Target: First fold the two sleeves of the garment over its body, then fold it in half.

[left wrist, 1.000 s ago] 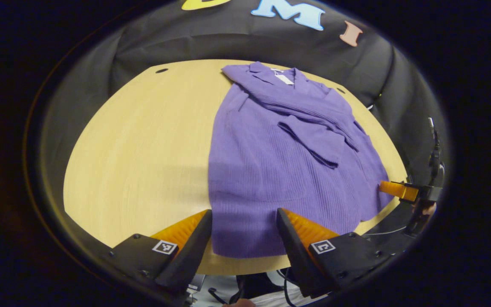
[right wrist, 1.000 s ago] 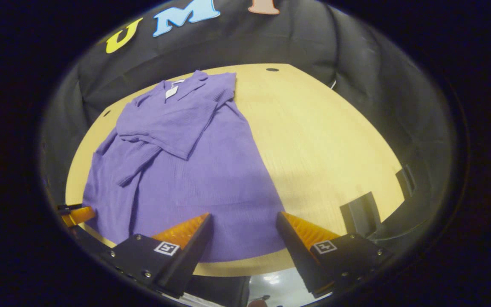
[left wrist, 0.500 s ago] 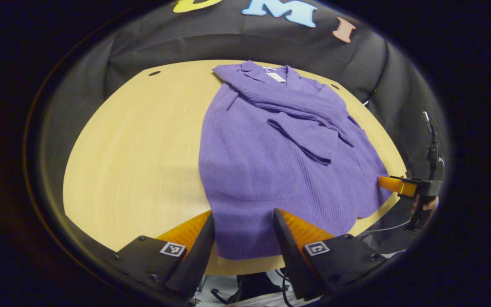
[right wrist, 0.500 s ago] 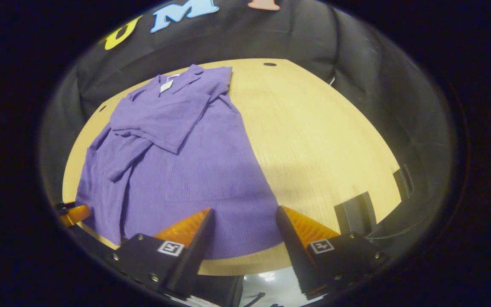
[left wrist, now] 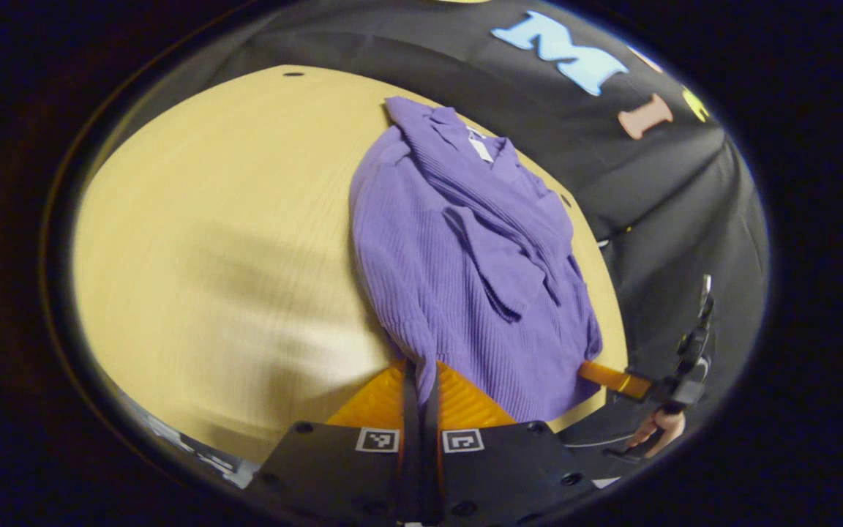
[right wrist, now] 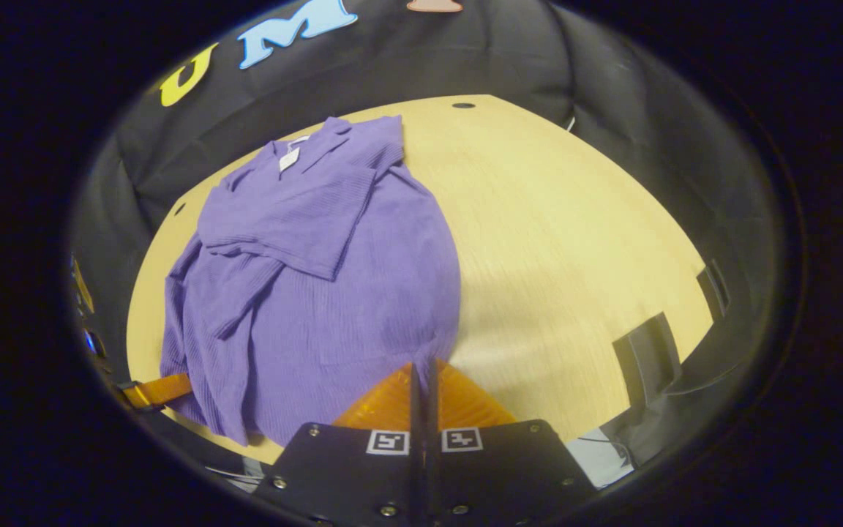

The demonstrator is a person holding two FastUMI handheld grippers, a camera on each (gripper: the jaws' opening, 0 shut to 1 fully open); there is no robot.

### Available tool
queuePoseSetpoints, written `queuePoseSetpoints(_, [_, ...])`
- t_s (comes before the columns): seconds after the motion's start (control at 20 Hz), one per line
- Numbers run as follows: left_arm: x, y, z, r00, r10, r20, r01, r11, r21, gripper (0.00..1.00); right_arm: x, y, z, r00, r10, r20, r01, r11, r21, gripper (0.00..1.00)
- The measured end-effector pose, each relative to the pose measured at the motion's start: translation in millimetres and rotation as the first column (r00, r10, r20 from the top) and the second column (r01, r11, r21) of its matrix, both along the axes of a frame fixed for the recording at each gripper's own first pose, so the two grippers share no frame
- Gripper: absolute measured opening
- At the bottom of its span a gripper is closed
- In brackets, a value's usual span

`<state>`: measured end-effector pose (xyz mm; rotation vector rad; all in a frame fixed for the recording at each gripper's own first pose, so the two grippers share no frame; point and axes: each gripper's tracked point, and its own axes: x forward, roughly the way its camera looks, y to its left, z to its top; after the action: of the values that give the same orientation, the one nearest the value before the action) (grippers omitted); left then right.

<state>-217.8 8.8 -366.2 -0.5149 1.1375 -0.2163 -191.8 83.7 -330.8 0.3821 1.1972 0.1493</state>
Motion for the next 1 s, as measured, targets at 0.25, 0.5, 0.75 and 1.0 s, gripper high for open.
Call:
queuePoseSetpoints(0.25, [5, 4, 17, 0.996, -0.077, 0.050, 0.073, 0.994, 0.080, 0.07, 5, -4, 11, 0.999, 0.029, 0.014, -0.029, 0.999, 0.015, 0.01])
queuePoseSetpoints(0.5, [31, 4, 62, 0.993, -0.025, 0.119, 0.021, 0.999, 0.038, 0.07, 25, -16, 46, 0.997, 0.021, 0.080, -0.026, 0.998, 0.065, 0.01])
queuePoseSetpoints(0.75, [74, 1, 112, 0.975, 0.030, 0.221, -0.035, 0.999, 0.019, 0.06, 69, -21, 87, 0.982, 0.033, 0.187, -0.055, 0.992, 0.114, 0.02])
queuePoseSetpoints(1.0, [127, -15, 151, 0.950, 0.060, 0.308, -0.072, 0.997, 0.026, 0.06, 127, -11, 121, 0.950, 0.098, 0.297, -0.152, 0.975, 0.165, 0.01])
